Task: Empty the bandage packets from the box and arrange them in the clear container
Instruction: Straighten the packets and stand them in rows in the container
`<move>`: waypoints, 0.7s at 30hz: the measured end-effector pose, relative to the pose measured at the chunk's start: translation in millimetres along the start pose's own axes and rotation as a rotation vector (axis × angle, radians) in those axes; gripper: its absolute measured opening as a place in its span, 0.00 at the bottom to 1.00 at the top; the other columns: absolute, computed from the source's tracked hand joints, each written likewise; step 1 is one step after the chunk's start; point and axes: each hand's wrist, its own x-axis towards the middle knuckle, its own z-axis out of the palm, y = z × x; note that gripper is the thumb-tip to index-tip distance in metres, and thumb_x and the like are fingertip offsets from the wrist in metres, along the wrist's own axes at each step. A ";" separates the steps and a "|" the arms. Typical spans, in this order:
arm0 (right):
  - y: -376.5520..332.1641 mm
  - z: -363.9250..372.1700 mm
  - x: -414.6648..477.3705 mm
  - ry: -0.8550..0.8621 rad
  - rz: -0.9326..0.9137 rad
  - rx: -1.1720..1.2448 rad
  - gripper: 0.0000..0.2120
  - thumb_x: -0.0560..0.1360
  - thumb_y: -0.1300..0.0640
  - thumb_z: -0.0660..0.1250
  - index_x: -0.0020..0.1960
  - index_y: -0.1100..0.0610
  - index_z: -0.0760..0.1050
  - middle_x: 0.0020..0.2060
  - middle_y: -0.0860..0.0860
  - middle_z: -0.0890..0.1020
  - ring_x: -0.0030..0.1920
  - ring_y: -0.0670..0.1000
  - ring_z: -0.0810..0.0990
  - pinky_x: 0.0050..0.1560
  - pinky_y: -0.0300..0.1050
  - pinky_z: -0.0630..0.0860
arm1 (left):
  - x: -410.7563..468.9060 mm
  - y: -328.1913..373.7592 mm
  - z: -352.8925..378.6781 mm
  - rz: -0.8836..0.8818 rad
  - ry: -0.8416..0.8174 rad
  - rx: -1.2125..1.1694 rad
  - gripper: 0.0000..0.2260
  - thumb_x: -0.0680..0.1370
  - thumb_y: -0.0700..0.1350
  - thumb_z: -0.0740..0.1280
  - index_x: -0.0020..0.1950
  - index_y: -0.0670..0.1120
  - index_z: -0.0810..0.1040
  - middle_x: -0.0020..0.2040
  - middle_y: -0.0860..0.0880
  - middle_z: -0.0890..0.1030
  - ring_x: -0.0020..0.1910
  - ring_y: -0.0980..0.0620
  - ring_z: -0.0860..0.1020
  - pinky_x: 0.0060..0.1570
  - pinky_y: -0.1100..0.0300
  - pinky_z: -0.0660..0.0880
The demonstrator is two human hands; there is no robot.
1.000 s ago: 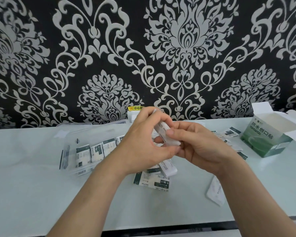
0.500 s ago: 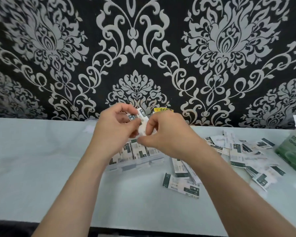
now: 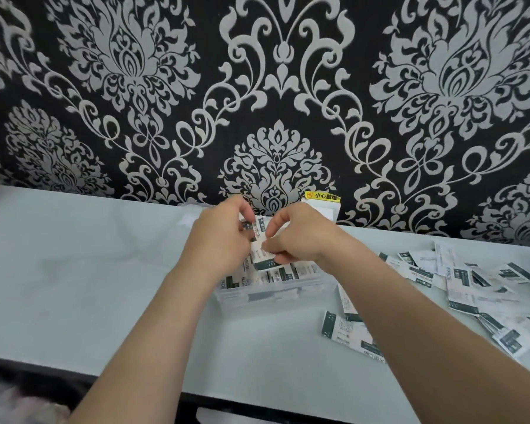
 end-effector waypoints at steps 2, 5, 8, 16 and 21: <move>-0.5 2.8 6.6 -0.006 0.014 -0.081 0.08 0.74 0.68 0.69 0.40 0.59 0.73 0.37 0.55 0.79 0.29 0.48 0.79 0.33 0.38 0.80 | -1.6 -0.7 -0.3 0.053 0.002 0.162 0.10 0.75 0.42 0.69 0.50 0.55 0.73 0.44 0.51 0.81 0.43 0.49 0.78 0.43 0.52 0.77; 0.2 8.0 15.7 -0.037 0.042 -0.272 0.07 0.74 0.68 0.68 0.43 0.59 0.74 0.40 0.57 0.83 0.38 0.51 0.81 0.52 0.52 0.81 | -0.7 -3.4 -14.5 0.076 0.052 0.363 0.13 0.73 0.43 0.71 0.52 0.59 0.76 0.53 0.53 0.78 0.55 0.51 0.72 0.50 0.55 0.71; 3.7 14.2 24.3 -0.015 0.051 -0.343 0.08 0.72 0.71 0.66 0.43 0.59 0.76 0.42 0.57 0.85 0.42 0.54 0.85 0.52 0.57 0.81 | -2.6 -9.5 -29.8 -0.017 -0.027 0.451 0.07 0.73 0.45 0.70 0.44 0.59 0.79 0.52 0.54 0.73 0.60 0.50 0.64 0.53 0.54 0.71; 1.0 32.9 25.1 0.002 0.019 -0.596 0.13 0.73 0.66 0.66 0.34 0.56 0.69 0.30 0.52 0.79 0.41 0.54 0.86 0.42 0.44 0.82 | -9.2 -7.5 -28.7 -0.170 -0.371 0.551 0.07 0.73 0.52 0.66 0.48 0.58 0.82 0.45 0.55 0.81 0.47 0.51 0.76 0.45 0.59 0.75; -2.4 37.1 19.5 0.048 -0.037 -0.711 0.11 0.70 0.62 0.69 0.33 0.57 0.69 0.32 0.51 0.76 0.42 0.55 0.80 0.37 0.42 0.74 | -7.7 -7.6 -27.2 -0.172 -0.362 0.566 0.08 0.73 0.52 0.66 0.49 0.58 0.82 0.44 0.55 0.80 0.47 0.50 0.77 0.46 0.59 0.76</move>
